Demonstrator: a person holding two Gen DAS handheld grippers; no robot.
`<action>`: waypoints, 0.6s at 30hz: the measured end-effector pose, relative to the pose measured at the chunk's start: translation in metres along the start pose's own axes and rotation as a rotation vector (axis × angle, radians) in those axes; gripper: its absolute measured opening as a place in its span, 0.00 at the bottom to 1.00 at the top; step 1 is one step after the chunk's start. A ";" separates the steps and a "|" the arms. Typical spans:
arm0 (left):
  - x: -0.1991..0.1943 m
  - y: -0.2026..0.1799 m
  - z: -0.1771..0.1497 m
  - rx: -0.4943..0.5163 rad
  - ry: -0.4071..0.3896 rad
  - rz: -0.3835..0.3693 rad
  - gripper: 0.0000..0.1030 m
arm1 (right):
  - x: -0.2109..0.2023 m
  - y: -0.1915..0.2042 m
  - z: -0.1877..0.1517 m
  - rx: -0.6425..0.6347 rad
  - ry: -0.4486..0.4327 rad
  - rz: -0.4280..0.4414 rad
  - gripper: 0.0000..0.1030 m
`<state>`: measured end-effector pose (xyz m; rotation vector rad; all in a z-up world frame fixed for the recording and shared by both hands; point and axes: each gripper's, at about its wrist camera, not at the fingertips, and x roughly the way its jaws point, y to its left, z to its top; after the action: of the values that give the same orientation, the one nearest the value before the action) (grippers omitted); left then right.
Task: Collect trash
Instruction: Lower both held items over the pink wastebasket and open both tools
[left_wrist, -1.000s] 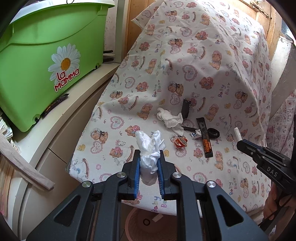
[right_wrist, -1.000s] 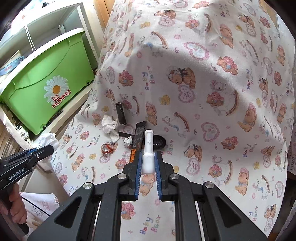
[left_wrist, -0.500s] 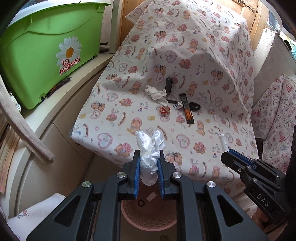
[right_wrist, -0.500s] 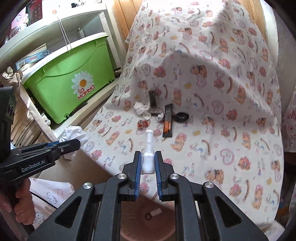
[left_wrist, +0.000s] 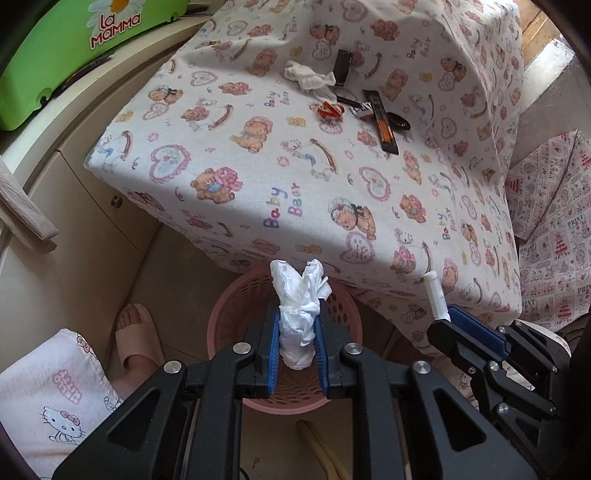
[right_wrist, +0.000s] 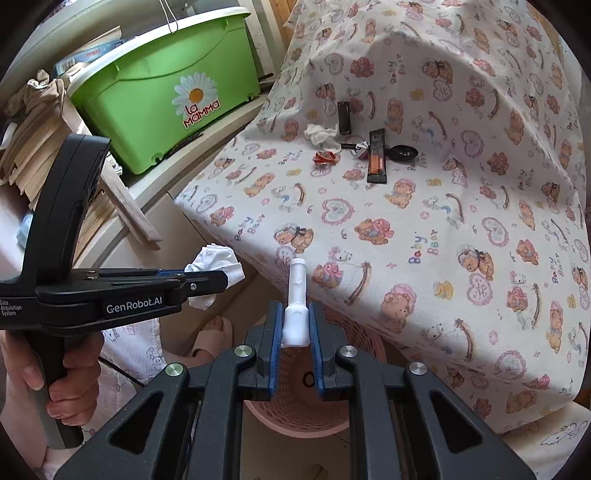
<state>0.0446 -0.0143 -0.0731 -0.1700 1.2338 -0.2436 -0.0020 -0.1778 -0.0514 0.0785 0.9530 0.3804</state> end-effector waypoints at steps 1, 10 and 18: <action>0.003 -0.001 0.000 0.003 0.017 -0.005 0.15 | 0.002 0.000 -0.002 -0.005 0.011 0.003 0.15; 0.060 0.003 -0.010 -0.042 0.187 0.039 0.16 | 0.049 0.000 -0.023 -0.006 0.192 -0.003 0.15; 0.126 0.029 -0.028 -0.154 0.365 0.067 0.16 | 0.117 -0.009 -0.058 0.009 0.401 -0.086 0.15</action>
<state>0.0599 -0.0211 -0.2048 -0.2233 1.6198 -0.1240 0.0147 -0.1514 -0.1781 -0.0326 1.3490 0.3180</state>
